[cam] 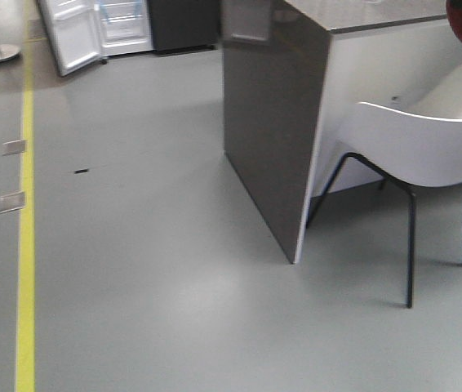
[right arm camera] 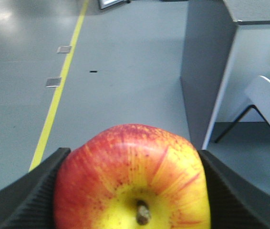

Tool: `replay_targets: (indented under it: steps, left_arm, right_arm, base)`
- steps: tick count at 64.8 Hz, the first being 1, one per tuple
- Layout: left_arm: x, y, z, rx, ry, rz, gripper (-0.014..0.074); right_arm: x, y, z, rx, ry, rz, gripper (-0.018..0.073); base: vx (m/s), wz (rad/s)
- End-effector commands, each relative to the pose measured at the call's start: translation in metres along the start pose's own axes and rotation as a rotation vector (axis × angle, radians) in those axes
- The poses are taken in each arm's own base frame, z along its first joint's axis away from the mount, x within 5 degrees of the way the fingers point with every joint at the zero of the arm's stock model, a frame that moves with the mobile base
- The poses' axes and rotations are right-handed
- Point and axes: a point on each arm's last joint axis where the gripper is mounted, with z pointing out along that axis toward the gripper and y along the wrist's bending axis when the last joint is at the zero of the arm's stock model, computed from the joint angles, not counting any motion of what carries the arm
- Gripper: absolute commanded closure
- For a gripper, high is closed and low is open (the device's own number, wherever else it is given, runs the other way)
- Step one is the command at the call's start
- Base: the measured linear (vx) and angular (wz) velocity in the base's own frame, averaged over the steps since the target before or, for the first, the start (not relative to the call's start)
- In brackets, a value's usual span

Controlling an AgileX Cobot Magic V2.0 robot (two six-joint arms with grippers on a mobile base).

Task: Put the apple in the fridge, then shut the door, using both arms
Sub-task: 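Turn the base away from the counter toward the open fridge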

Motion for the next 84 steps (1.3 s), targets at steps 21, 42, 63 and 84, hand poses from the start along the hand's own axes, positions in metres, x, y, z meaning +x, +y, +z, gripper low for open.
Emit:
replay_targets:
  steps: [21,42,63,84]
  left_arm:
    - [-0.0123,-0.0036,-0.0031,0.03,-0.101,-0.009,0.0603]
    - [-0.0123,-0.0036,-0.0031,0.03,-0.101,-0.009,0.0603]
    - [-0.0123,-0.0036,-0.0031,0.03,-0.101,-0.009,0.0603]
    - [-0.0123,-0.0036,-0.0031,0.03,-0.101,-0.009,0.0603]
  right_arm:
    - [-0.0124,0.004,-0.0149,0.007,-0.12,-0.014,0.0459]
    - [-0.0124,0.004,-0.0149,0.007,-0.12,-0.014,0.0459]
    - [-0.0124,0.004,-0.0149,0.007,-0.12,-0.014,0.0459]
    - [-0.0124,0.004,-0.0149,0.007,-0.12,-0.014,0.0459]
  base:
    - [0.05,0.37]
    - [0.1,0.32]
    - [0.13,0.28]
    - [0.14,0.16]
